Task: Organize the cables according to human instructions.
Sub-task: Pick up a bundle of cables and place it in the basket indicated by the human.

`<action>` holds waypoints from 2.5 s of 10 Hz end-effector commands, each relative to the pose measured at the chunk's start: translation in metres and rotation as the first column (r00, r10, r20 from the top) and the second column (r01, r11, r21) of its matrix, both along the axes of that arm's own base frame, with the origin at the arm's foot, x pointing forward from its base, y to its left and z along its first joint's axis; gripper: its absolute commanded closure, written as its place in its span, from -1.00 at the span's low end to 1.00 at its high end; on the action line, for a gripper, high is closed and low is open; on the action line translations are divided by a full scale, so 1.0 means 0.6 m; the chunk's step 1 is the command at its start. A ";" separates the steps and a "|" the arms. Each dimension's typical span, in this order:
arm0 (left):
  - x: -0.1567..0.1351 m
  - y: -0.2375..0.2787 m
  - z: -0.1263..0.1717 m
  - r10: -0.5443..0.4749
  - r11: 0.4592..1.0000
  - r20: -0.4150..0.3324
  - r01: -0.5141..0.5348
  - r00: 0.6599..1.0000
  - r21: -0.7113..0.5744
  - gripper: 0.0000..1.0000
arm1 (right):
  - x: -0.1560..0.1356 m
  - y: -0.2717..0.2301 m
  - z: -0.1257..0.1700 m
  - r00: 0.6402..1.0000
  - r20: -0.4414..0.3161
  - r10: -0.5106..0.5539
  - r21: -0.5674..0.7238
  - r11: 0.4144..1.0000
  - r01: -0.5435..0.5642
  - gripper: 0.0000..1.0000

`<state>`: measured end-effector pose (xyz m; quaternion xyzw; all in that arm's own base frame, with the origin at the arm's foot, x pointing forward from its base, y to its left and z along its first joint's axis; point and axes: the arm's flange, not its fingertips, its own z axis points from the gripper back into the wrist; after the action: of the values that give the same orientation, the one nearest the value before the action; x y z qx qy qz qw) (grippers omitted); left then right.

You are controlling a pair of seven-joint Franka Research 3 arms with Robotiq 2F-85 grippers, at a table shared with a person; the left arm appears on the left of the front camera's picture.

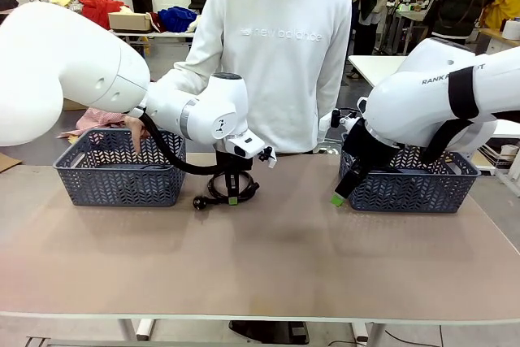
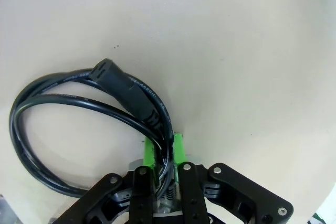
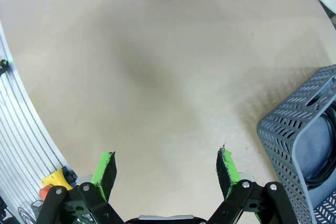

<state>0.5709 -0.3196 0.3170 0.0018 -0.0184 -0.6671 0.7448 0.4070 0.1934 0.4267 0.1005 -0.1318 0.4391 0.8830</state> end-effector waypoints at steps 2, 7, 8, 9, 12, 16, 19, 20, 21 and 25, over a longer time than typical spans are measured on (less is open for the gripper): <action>-0.005 0.007 0.008 0.028 1.000 -0.001 -0.028 1.000 -0.012 1.00 | -0.001 0.000 0.001 1.000 0.002 -0.001 0.000 1.000 0.001 -1.00; -0.017 -0.007 0.131 0.105 0.994 0.077 -0.105 0.991 -0.004 1.00 | -0.001 0.000 0.001 1.000 0.002 -0.001 0.000 1.000 0.001 -1.00; -0.016 -0.013 0.164 0.105 0.994 0.099 -0.106 0.990 0.005 1.00 | -0.001 0.000 0.001 1.000 0.002 -0.001 0.000 1.000 0.001 -1.00; -0.014 -0.018 0.197 0.102 0.994 0.119 -0.106 0.988 0.026 1.00 | -0.001 0.000 0.001 1.000 0.002 -0.001 0.000 1.000 0.001 -1.00; -0.012 -0.005 0.293 0.150 0.984 0.175 -0.164 0.973 0.065 1.00 | -0.001 0.000 0.001 1.000 0.002 -0.001 0.000 1.000 0.001 -1.00; -0.015 0.120 0.357 0.154 0.985 0.221 -0.166 0.963 0.037 1.00 | -0.001 0.000 0.001 1.000 0.002 -0.001 0.000 1.000 0.001 -1.00; -0.027 0.216 0.358 0.088 0.996 0.232 -0.091 0.969 0.001 1.00 | -0.001 0.000 0.001 1.000 0.002 -0.001 0.000 1.000 0.001 -1.00; -0.033 0.244 0.360 0.065 0.998 0.240 -0.065 0.969 -0.007 1.00 | -0.001 0.000 0.001 1.000 0.002 -0.001 0.000 1.000 0.001 -1.00; -0.036 0.272 0.360 0.047 0.999 0.239 -0.045 0.970 -0.013 1.00 | -0.001 0.000 0.001 1.000 0.002 -0.001 0.000 1.000 0.001 -1.00; -0.042 0.346 0.325 -0.045 0.999 0.205 0.048 0.978 -0.010 1.00 | -0.001 0.000 0.001 1.000 0.002 -0.001 0.000 1.000 0.001 -1.00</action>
<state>0.5531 -0.1212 0.5175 0.0722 -0.0873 -0.6675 0.7360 0.4070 0.1936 0.4270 0.1005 -0.1321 0.4393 0.8829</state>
